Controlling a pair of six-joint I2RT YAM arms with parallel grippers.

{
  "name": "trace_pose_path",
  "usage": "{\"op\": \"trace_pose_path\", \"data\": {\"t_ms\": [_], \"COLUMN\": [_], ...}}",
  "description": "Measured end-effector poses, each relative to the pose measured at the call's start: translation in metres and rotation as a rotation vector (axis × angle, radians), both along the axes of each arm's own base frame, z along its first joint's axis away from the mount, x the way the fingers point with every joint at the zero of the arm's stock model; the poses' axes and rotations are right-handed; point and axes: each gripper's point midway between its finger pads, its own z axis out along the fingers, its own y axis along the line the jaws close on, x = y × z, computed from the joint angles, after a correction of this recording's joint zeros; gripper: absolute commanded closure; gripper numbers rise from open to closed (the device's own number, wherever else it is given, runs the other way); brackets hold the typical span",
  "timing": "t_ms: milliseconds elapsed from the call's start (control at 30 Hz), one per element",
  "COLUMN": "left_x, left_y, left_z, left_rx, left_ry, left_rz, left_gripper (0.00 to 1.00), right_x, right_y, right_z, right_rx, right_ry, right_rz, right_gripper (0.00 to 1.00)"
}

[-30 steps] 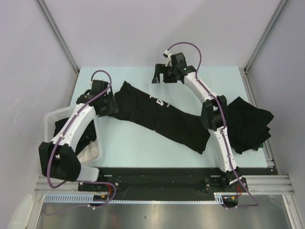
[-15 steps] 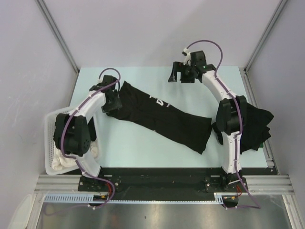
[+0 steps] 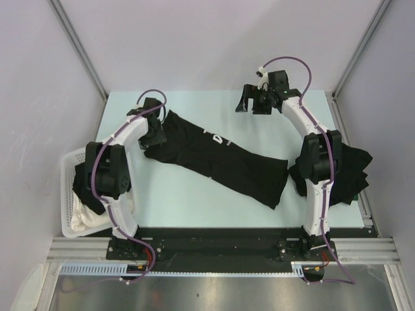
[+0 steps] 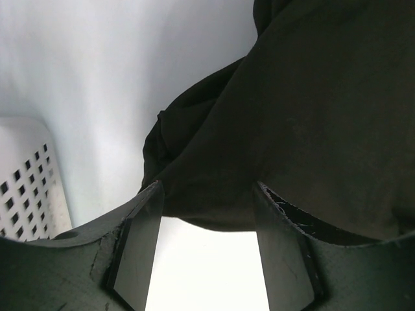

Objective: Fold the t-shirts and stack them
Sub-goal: Fold the tshirt

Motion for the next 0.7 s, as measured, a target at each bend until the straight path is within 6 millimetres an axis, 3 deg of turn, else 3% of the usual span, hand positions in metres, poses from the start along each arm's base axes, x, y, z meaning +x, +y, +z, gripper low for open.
{"op": "trace_pose_path", "data": {"t_ms": [333, 700], "left_x": [-0.004, -0.002], "left_y": [0.001, 0.001], "left_z": [-0.027, -0.038], "left_rx": [0.016, 0.020], "left_ry": [0.109, 0.136], "left_rz": [-0.001, -0.008], "left_gripper": [0.34, 0.37], "right_x": [0.001, 0.000], "right_y": [-0.003, -0.004], "right_z": [0.000, -0.001], "right_rx": [0.002, -0.003], "right_ry": [-0.001, 0.003], "right_rz": [-0.004, -0.003], "right_gripper": [0.00, 0.00]}}
